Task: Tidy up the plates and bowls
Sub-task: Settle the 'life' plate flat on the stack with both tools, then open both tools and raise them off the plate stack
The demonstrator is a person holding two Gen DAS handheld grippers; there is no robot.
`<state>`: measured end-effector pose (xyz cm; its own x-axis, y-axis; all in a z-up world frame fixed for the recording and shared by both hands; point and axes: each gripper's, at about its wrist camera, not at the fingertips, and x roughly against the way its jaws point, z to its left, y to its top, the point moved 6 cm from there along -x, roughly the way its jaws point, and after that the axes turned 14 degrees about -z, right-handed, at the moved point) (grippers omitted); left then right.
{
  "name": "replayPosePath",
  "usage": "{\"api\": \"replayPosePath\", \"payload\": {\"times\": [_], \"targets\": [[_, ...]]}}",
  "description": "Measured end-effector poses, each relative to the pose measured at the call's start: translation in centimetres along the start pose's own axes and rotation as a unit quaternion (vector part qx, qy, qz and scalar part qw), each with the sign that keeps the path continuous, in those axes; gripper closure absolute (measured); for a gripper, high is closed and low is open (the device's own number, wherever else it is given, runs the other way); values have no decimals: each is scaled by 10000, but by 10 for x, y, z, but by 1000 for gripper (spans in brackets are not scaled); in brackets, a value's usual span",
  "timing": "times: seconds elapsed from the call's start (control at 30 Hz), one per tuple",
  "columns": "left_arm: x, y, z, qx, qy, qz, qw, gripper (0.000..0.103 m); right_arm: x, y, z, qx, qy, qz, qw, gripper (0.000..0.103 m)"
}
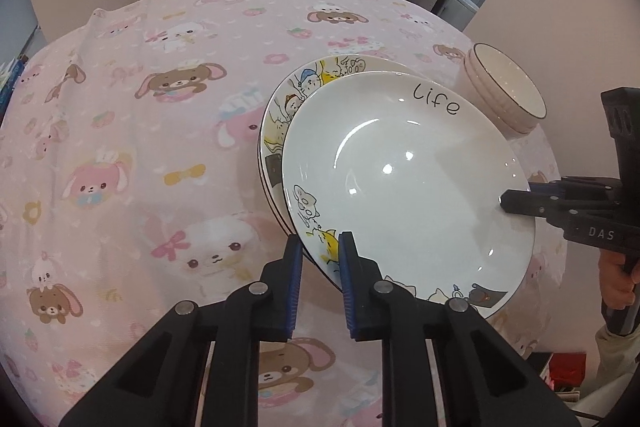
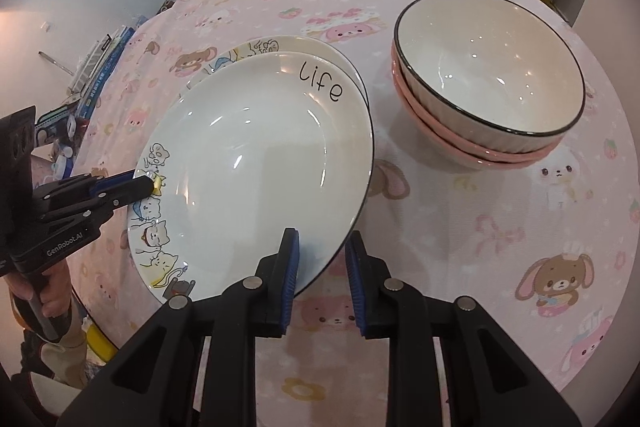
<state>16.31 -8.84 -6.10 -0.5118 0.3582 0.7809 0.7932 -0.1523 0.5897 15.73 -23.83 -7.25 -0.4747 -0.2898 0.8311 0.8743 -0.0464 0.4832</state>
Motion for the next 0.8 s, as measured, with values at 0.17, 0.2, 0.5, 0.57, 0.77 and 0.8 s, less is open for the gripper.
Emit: {"api": "replayPosePath", "payload": {"times": [0.17, 0.2, 0.5, 0.57, 0.77, 0.8], "targets": [[-1, 0, -1, -24, -8, -8, 10000, 83, 10, -1, 0, 12, 15, -95, 10000, 80], [-1, 1, -1, -35, -1, -5, 10000, 83, 12, -1, -1, -3, 29, -141, 9999, 82], [10, -7, -9, -377, 138, -86, 9992, 78, 9, 2, 3, 128, -126, -356, 9992, 87], [14, -8, -8, -216, -42, -38, 9998, 78, 8, 3, 1, 116, -95, -350, 9993, 87], [24, -13, -13, 170, -446, 171, 9987, 77, 5, 6, 1, 186, -116, -436, 9988, 87], [25, -14, -14, 131, -394, 154, 9990, 77, 4, 5, 1, 198, -125, -460, 9987, 87]]}}
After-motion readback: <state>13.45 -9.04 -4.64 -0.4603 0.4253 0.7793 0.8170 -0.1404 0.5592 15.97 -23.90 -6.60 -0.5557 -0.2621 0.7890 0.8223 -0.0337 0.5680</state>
